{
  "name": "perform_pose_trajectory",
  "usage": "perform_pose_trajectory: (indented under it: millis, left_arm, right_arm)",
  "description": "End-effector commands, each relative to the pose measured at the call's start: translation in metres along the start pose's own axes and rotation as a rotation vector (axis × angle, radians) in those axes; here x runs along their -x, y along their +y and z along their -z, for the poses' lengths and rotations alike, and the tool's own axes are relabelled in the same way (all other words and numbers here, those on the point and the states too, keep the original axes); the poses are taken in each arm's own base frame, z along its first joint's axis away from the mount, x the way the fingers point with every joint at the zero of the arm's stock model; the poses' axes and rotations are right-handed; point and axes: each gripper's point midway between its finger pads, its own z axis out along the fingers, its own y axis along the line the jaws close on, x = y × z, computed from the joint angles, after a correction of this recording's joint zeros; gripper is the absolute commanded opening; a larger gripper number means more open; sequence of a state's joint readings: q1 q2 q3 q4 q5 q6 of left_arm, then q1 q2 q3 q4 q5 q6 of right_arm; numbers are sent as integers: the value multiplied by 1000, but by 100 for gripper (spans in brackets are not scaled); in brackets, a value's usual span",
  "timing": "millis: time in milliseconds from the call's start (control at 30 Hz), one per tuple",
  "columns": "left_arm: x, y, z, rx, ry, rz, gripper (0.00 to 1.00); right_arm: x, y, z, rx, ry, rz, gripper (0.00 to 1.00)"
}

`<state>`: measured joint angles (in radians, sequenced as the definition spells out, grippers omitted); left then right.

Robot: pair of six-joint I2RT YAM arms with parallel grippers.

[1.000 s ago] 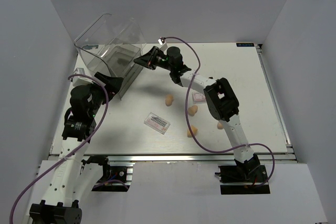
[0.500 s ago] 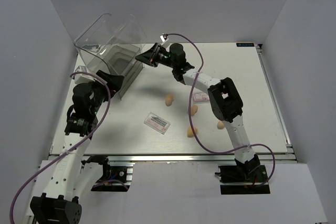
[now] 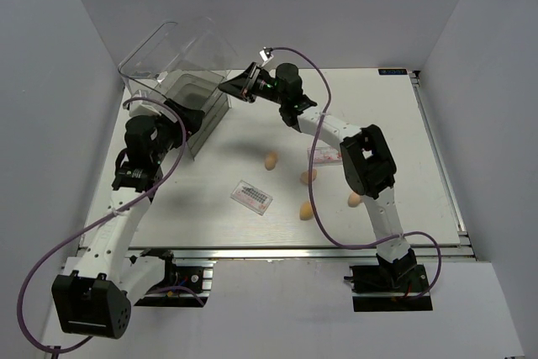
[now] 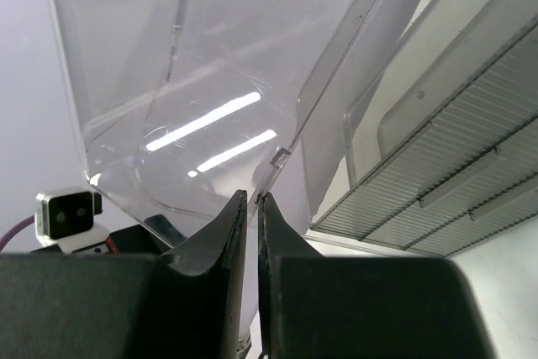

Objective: Organize the makeup

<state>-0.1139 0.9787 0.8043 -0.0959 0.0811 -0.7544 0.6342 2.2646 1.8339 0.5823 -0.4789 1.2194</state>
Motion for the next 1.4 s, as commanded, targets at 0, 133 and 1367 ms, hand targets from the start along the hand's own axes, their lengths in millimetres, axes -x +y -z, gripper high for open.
perform_pose_trajectory:
  millis: [0,133,1367]
  left_arm:
    - [24,-23,1,-66,-50,-54,94]
    - [27,-27,-3,-84,-64,-56,93]
    - [59,-107,4,-398,-88,138,65]
  right_arm:
    - [23,74,14,149,-57,118,0]
    - [23,79,15,150,-55,121,0]
    - [12,75,101,1,47,565,50]
